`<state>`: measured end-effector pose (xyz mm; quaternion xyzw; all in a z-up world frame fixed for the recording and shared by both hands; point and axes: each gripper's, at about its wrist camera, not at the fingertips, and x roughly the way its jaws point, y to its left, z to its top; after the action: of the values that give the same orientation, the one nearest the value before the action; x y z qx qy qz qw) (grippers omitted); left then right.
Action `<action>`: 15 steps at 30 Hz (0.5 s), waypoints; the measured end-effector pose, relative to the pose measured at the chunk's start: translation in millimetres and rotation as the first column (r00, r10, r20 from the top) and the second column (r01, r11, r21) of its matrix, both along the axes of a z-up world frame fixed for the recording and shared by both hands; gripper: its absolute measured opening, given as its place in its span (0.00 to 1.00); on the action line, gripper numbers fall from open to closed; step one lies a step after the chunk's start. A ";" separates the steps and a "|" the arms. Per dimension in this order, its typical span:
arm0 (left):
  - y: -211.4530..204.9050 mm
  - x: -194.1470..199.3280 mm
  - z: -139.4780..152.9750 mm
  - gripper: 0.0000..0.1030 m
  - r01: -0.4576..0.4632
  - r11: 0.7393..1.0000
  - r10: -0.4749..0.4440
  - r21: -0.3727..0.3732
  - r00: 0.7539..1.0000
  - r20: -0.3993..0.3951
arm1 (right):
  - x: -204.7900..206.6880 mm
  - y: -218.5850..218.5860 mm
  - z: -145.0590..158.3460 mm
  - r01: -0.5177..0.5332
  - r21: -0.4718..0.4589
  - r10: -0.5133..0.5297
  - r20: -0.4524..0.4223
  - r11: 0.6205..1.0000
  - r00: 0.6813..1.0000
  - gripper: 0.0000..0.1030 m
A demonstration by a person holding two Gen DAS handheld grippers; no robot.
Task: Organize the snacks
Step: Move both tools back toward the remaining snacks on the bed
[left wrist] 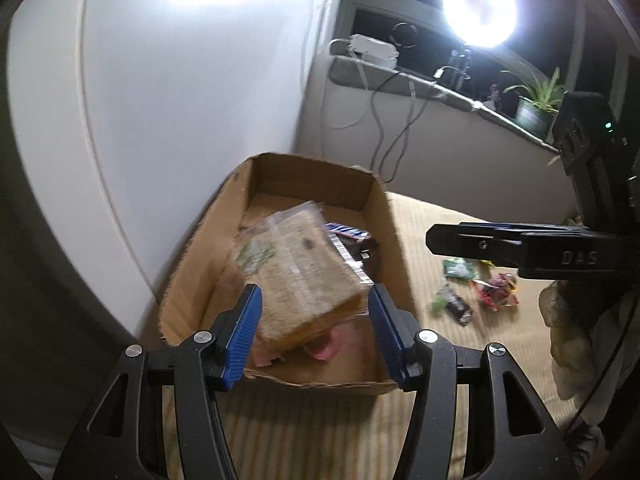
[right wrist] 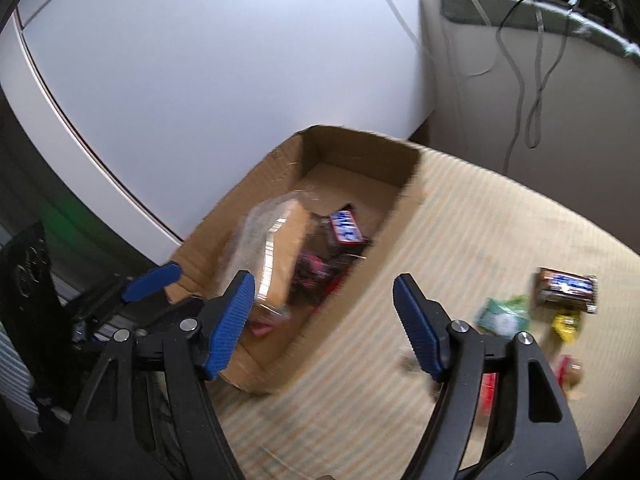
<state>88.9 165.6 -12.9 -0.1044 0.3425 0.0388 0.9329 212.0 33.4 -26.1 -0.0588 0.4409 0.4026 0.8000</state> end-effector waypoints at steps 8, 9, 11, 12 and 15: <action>-41.4 4.2 7.9 0.54 0.105 0.994 -0.105 -0.010 0.994 0.035 | 12.3 -67.3 -0.9 0.111 -0.058 -0.107 0.073 0.992 0.992 0.82; -48.6 6.6 6.7 0.54 0.123 0.992 -0.122 -0.019 0.992 0.034 | 13.8 -76.5 -2.3 0.127 -0.065 -0.122 0.079 0.990 0.989 0.82; -59.3 9.4 5.5 0.54 0.145 0.989 -0.144 -0.018 0.989 0.030 | 16.7 -97.0 -4.7 0.163 -0.083 -0.155 0.092 0.983 0.984 0.82; -66.3 11.6 3.8 0.54 0.161 0.987 -0.161 -0.017 0.987 0.024 | 17.0 -106.0 -4.9 0.172 -0.090 -0.163 0.097 0.981 0.982 0.82; -84.5 17.8 -2.0 0.54 0.198 0.980 -0.198 -0.022 0.980 0.010 | 21.5 -131.7 -9.7 0.205 -0.110 -0.193 0.107 0.973 0.975 0.82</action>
<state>106.7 81.1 -14.9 -0.0807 0.3483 -0.0585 0.9321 233.5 -98.3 -35.8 -0.0815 0.4292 0.2899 0.8515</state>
